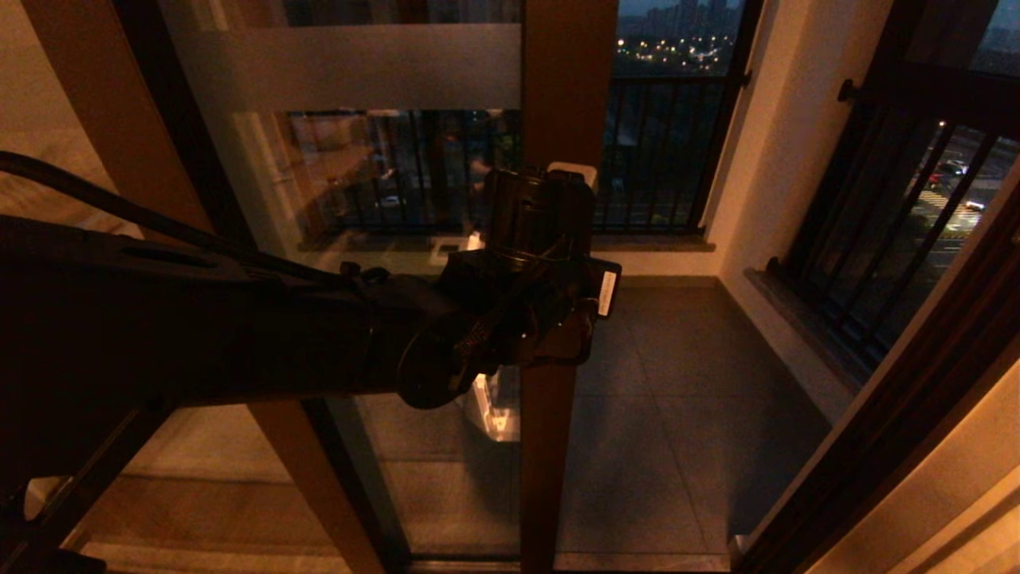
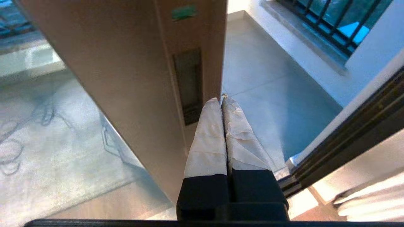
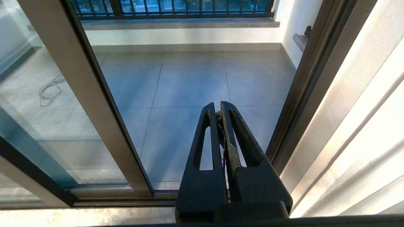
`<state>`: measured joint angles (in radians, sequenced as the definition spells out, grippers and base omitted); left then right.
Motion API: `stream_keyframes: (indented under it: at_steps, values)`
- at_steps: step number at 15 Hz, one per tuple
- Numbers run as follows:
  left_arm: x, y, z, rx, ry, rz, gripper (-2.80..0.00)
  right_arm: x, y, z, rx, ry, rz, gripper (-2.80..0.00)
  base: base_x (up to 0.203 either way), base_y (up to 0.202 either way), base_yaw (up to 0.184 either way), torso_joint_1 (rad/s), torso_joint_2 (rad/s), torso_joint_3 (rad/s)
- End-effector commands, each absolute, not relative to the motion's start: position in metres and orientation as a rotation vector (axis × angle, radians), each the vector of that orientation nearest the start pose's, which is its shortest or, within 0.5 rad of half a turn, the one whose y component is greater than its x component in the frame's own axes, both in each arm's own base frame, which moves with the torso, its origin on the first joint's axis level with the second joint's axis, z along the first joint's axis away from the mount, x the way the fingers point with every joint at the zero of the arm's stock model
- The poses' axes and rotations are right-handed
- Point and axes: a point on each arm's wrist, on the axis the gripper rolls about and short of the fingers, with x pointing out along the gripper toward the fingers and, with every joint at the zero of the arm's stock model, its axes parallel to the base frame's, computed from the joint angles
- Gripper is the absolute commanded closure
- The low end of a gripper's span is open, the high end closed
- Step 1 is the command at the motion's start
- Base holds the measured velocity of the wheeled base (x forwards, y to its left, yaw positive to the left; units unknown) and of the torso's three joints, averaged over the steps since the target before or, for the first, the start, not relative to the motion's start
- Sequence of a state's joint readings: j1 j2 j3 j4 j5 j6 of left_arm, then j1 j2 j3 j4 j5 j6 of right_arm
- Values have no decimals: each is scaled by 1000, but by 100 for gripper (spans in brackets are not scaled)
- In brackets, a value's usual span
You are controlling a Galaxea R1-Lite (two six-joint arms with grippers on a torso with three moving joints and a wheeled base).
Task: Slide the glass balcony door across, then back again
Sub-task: Close the slid door
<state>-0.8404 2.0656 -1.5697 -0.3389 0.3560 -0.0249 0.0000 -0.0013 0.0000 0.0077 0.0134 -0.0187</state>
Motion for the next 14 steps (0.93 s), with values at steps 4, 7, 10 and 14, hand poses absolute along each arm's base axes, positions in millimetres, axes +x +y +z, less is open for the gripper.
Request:
stream_keyframes:
  at_steps: [4, 7, 10, 14]
  values:
    - [300, -315, 228, 66, 139, -468, 0, -23, 0, 74, -20, 9, 14, 0, 0, 0, 0, 0, 0, 0]
    - [307, -311, 224, 83, 140, -450, 0, -23, 0, 74, -20, 9, 14, 0, 0, 0, 0, 0, 0, 0]
    - [287, -287, 248, 63, 114, -446, 0, -23, 0, 74, -20, 9, 14, 0, 0, 0, 0, 0, 0, 0]
    - [213, -210, 311, 29, 18, -432, 0, -23, 0, 74, -20, 9, 14, 0, 0, 0, 0, 0, 0, 0]
